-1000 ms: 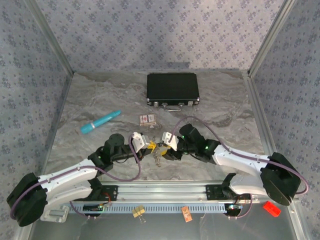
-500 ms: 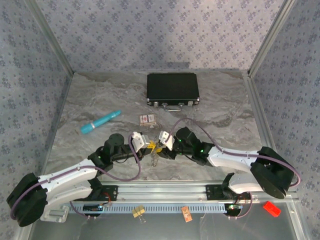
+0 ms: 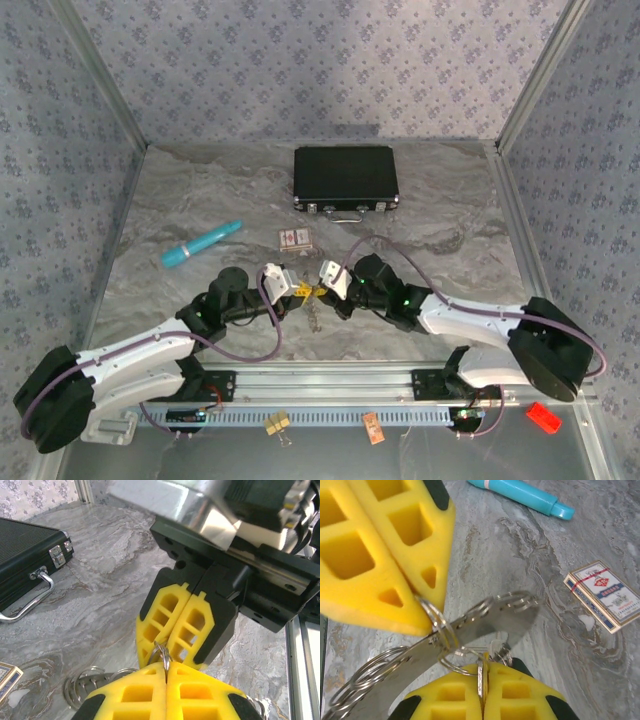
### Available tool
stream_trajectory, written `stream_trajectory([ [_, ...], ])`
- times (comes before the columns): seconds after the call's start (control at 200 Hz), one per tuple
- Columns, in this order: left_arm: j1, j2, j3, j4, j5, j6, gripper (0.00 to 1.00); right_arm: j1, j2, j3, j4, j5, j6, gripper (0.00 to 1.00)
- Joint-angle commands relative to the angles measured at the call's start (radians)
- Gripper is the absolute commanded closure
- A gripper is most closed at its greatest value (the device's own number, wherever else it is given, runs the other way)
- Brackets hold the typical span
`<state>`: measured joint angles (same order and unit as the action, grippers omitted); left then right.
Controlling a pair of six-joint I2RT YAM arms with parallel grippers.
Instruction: Put the keys on the keyring
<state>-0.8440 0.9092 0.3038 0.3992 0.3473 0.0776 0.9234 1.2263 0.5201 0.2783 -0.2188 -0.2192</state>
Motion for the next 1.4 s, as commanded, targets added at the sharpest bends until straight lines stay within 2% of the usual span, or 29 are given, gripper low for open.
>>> stream_trajectory([
  [0.0, 0.003, -0.02, 0.021, 0.002, -0.002, 0.014, 1.0, -0.006, -0.045, 0.052, -0.159, 0.057, -0.046, 1.0],
  [0.165, 0.002, -0.023, 0.034, -0.038, -0.009, 0.028, 1.0, -0.018, -0.075, 0.162, -0.344, 0.103, -0.093, 1.0],
  [0.26, 0.002, -0.029, 0.034, -0.052, -0.02, 0.03, 0.95, -0.02, -0.087, 0.218, -0.417, 0.104, -0.118, 1.0],
  [0.3, 0.003, -0.033, 0.035, -0.059, -0.022, 0.031, 0.89, -0.019, -0.089, 0.244, -0.444, 0.102, -0.128, 1.0],
  [0.345, 0.002, -0.038, 0.034, -0.065, -0.025, 0.03, 0.78, -0.018, -0.088, 0.271, -0.473, 0.099, -0.138, 1.0],
  [0.465, 0.003, -0.064, 0.031, -0.08, -0.035, 0.027, 0.61, -0.012, -0.066, 0.346, -0.542, 0.099, -0.167, 1.0],
  [0.525, 0.002, -0.089, 0.027, -0.087, -0.056, 0.023, 0.5, -0.008, -0.051, 0.378, -0.567, 0.102, -0.183, 1.0],
  [0.615, 0.002, -0.149, 0.018, -0.098, -0.113, 0.006, 0.4, -0.006, -0.018, 0.426, -0.596, 0.11, -0.198, 1.0],
  [0.72, 0.003, -0.249, 0.012, -0.121, -0.277, -0.042, 0.29, 0.005, 0.036, 0.498, -0.63, 0.106, -0.21, 1.0],
  [0.75, 0.003, -0.285, 0.011, -0.134, -0.355, -0.061, 0.18, 0.013, 0.054, 0.52, -0.632, 0.103, -0.215, 1.0],
  [0.87, 0.009, -0.445, 0.008, -0.209, -0.731, -0.14, 0.03, 0.038, 0.144, 0.62, -0.613, 0.082, -0.219, 1.0],
  [0.964, 0.029, -0.554, 0.036, -0.332, -0.948, -0.213, 0.01, 0.066, 0.229, 0.72, -0.569, 0.054, -0.185, 1.0],
  [1.079, 0.057, -0.633, 0.086, -0.453, -1.043, -0.263, 0.01, 0.094, 0.315, 0.787, -0.494, 0.025, -0.087, 1.0],
  [1.264, 0.074, -0.617, 0.127, -0.518, -1.094, -0.3, 0.01, 0.09, 0.404, 0.733, -0.367, 0.076, 0.139, 1.0],
  [1.319, 0.079, -0.591, 0.129, -0.512, -1.091, -0.308, 0.01, 0.082, 0.408, 0.701, -0.367, 0.106, 0.16, 1.0],
  [1.394, 0.086, -0.546, 0.127, -0.496, -1.077, -0.312, 0.01, 0.078, 0.4, 0.645, -0.42, 0.158, 0.113, 1.0],
])
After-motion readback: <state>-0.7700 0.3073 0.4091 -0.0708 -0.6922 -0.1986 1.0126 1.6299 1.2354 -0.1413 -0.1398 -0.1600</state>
